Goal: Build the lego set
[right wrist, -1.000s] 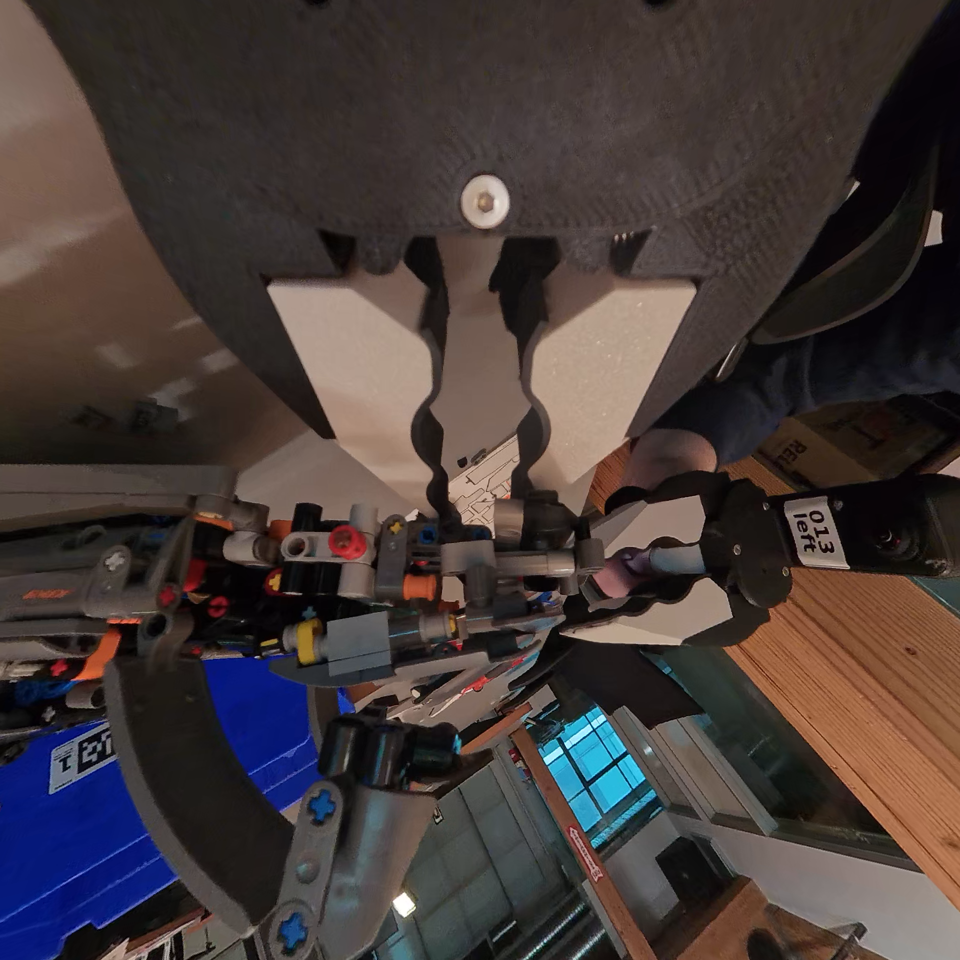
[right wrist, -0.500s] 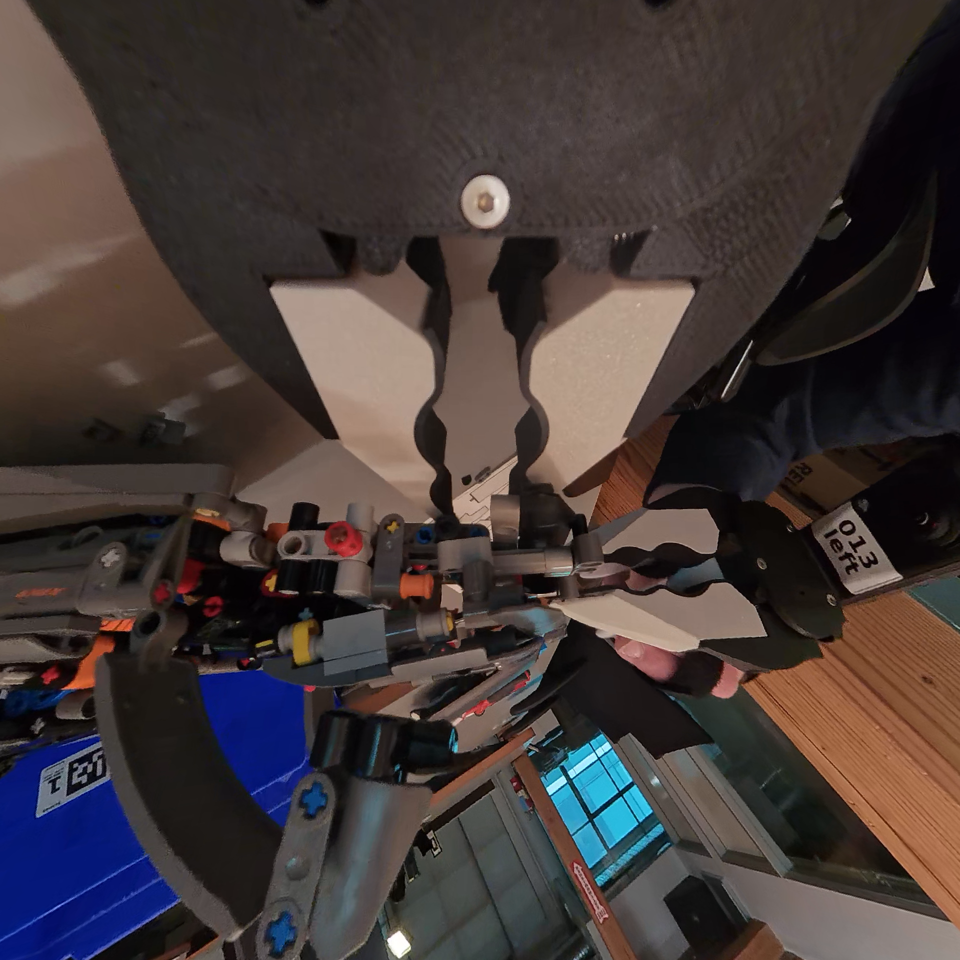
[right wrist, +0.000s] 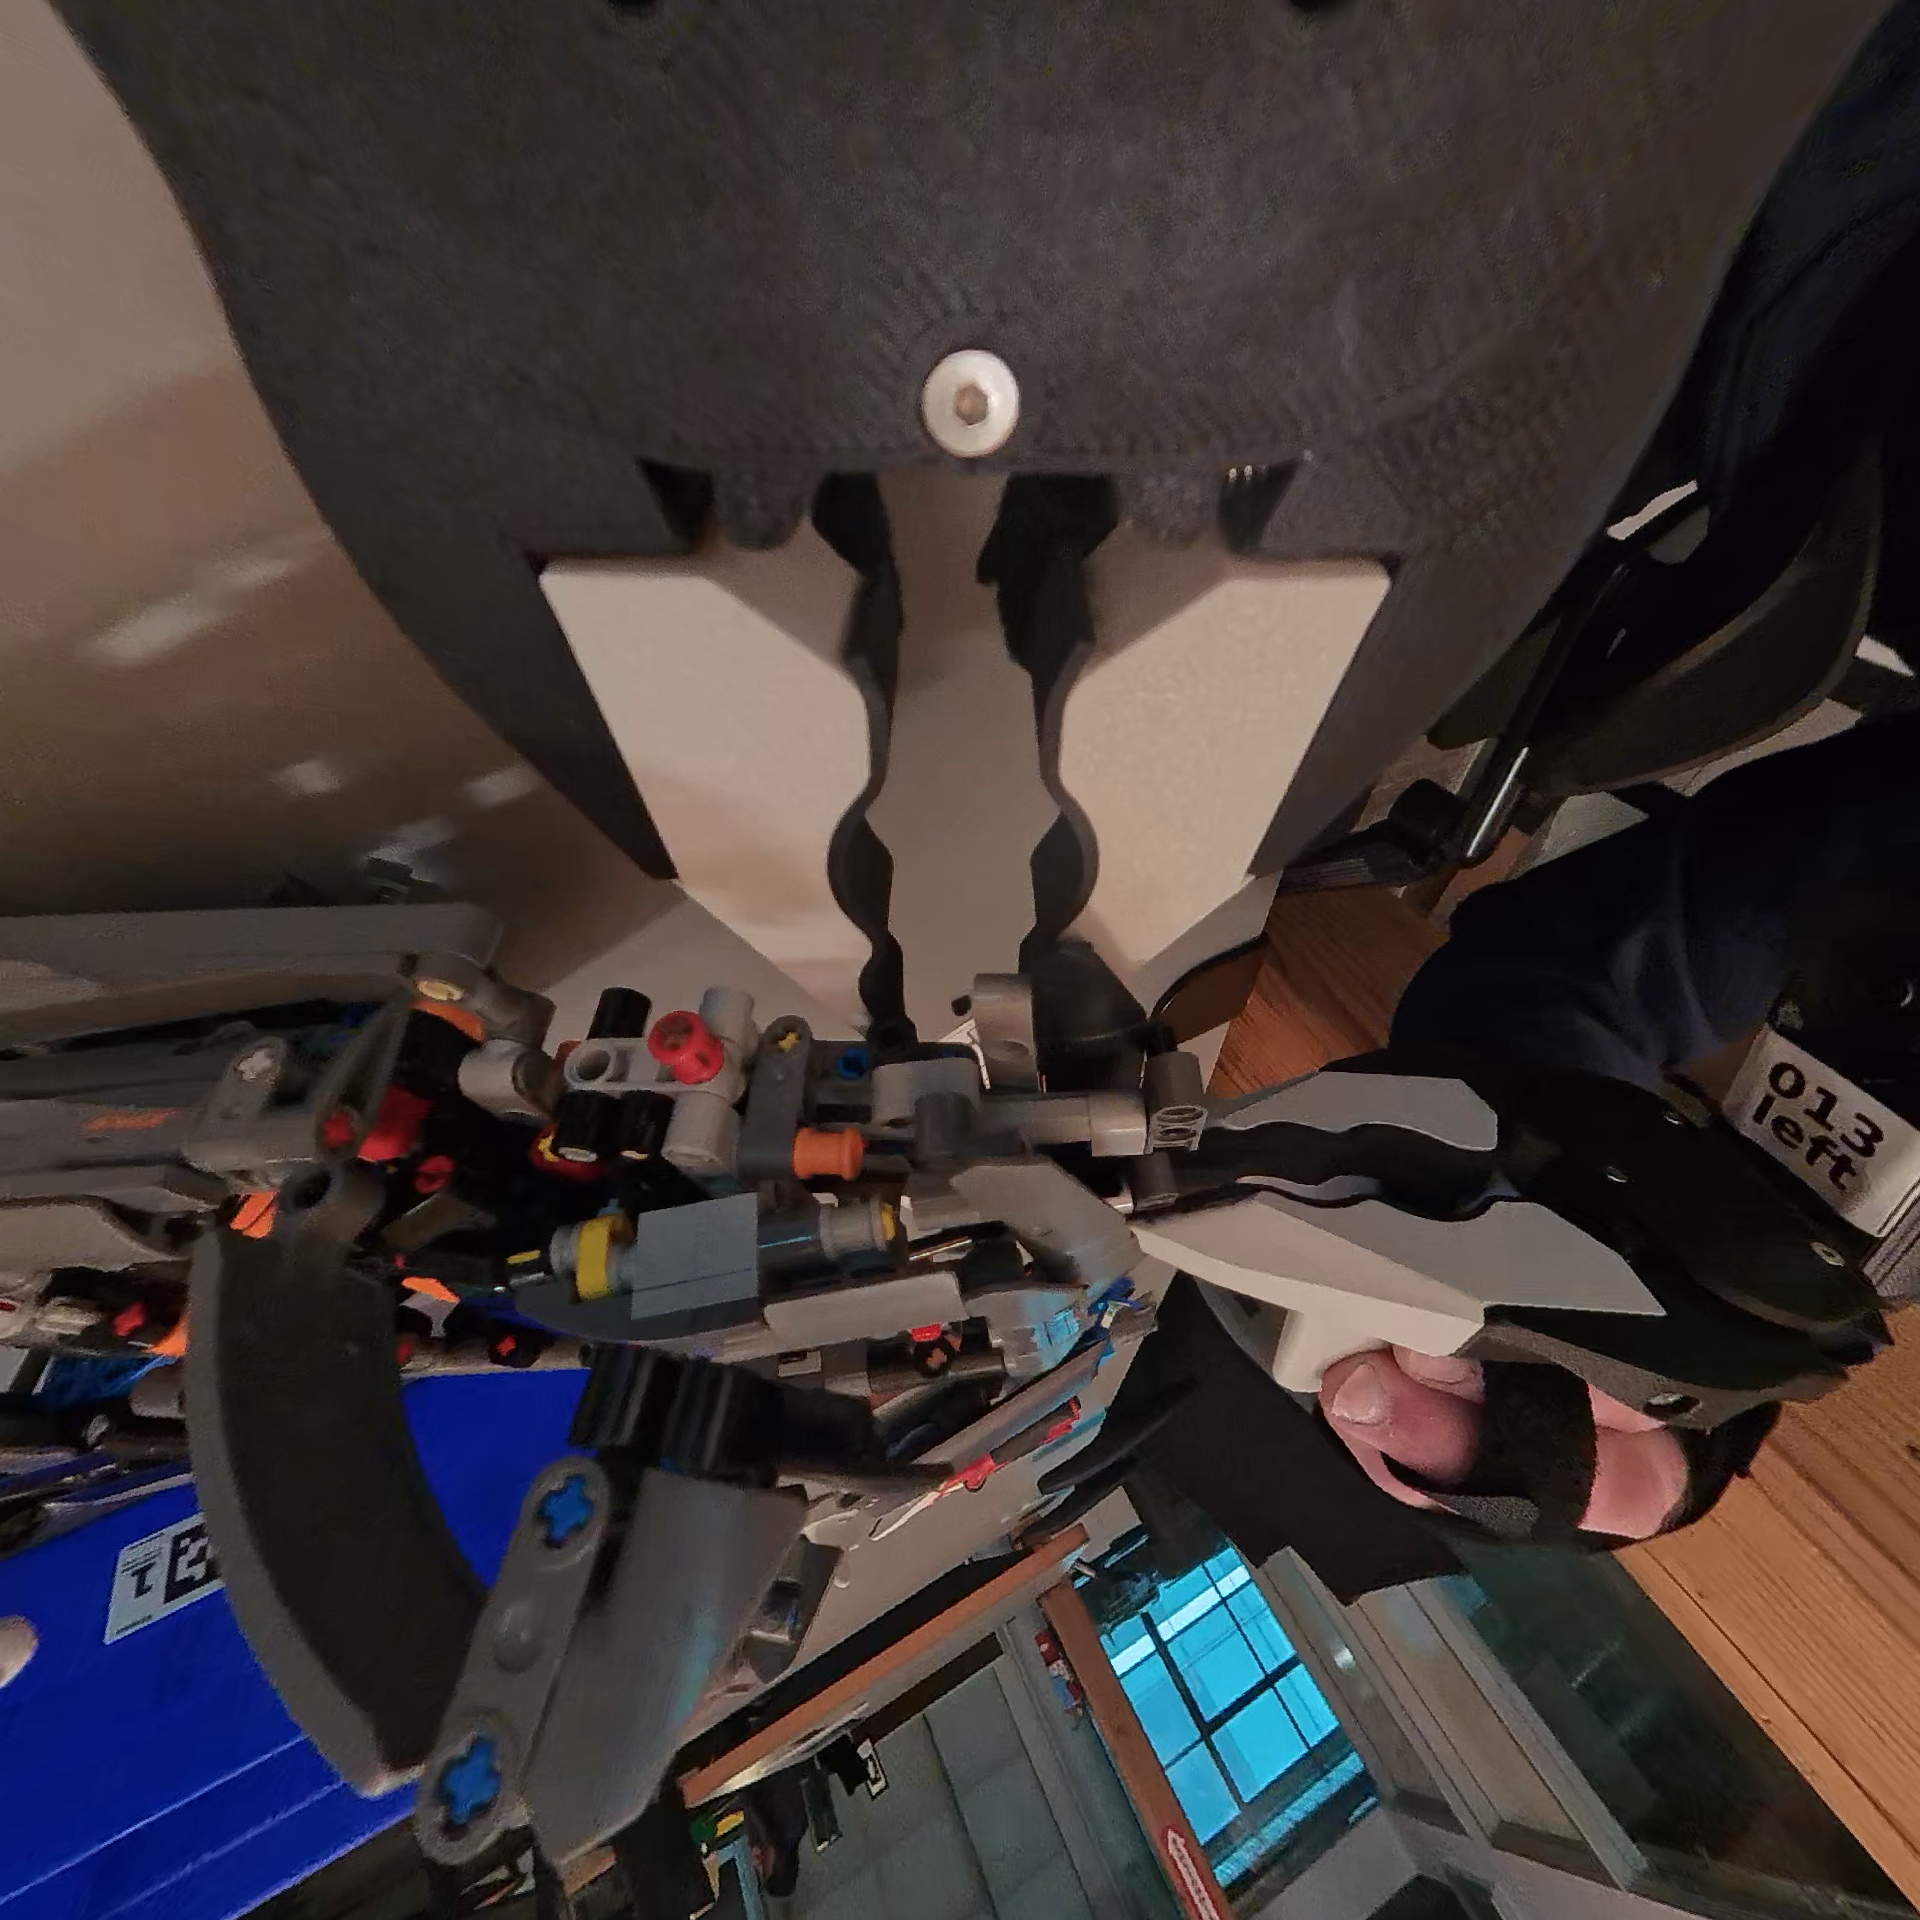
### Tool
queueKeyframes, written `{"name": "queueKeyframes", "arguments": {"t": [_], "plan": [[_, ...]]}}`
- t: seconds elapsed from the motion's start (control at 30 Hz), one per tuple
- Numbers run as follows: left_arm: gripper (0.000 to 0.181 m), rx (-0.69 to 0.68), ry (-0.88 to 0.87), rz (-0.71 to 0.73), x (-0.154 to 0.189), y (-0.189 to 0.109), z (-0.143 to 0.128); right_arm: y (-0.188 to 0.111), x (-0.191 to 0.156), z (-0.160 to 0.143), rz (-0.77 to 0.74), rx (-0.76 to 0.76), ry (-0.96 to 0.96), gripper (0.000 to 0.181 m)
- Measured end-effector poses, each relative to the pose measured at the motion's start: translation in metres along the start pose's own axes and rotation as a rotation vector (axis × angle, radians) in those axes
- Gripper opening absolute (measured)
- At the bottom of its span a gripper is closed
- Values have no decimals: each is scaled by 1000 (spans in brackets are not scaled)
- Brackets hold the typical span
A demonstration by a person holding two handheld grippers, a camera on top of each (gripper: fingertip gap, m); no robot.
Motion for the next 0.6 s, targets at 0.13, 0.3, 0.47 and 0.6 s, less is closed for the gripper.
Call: {"name": "queueKeyframes", "arguments": {"t": [0.13,0.3,0.47,0.6], "plan": [[7,-1,74,-26,1,0,10,-8,2,-5,28,-47,0,18],[7,22,122,-36,-2,2,26,-22,4,-7,41,-76,-22,14],[9,93,-5,-14,-12,10,41,-39,8,-6,81,-63,-25,2],[24,138,-156,13,-9,14,35,-46,12,-4,76,-43,-21,2]]}}
Point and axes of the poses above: each gripper's, where its closed fingertips meet, y out along the fingers, z out of its top, x = y × z across the jaws, the point moved 3 cm from there along -y, back along the fingers, and after that the axes turned 9 degrees about -x, right-handed, at the moved point
